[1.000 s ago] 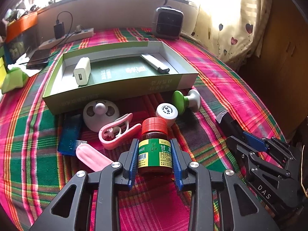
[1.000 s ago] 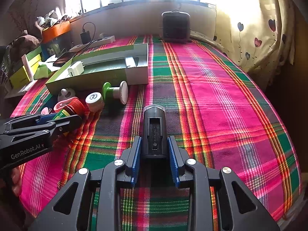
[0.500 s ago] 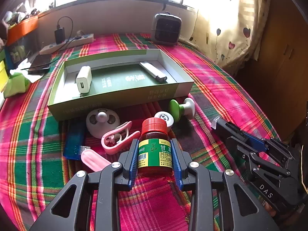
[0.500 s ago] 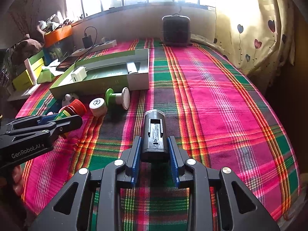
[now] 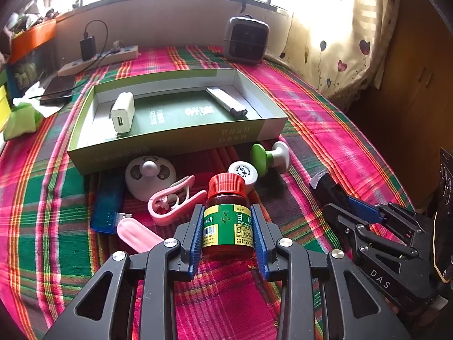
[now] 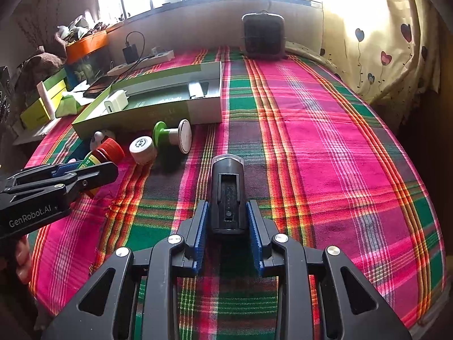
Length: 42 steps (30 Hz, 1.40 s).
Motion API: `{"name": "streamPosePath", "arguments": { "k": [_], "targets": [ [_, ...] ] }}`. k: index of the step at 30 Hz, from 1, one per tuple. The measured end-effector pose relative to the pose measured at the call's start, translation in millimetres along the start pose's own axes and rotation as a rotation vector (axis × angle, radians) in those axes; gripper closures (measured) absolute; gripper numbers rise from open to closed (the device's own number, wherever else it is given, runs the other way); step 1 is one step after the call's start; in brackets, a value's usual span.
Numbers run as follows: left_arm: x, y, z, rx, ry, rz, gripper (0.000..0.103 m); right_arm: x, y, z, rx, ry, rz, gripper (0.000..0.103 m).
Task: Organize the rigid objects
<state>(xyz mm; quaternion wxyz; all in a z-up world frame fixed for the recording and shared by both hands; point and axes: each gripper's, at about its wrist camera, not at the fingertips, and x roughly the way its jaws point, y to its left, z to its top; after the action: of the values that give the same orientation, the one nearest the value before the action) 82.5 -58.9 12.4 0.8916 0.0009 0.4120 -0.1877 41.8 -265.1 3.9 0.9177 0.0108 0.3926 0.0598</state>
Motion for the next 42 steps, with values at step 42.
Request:
{"name": "streamPosePath", "arguments": {
  "k": [42],
  "targets": [
    [-1, 41, 82, -0.057, -0.068, 0.023, 0.072, 1, 13, 90, -0.096, -0.056, 0.074, 0.074]
  ]
}}
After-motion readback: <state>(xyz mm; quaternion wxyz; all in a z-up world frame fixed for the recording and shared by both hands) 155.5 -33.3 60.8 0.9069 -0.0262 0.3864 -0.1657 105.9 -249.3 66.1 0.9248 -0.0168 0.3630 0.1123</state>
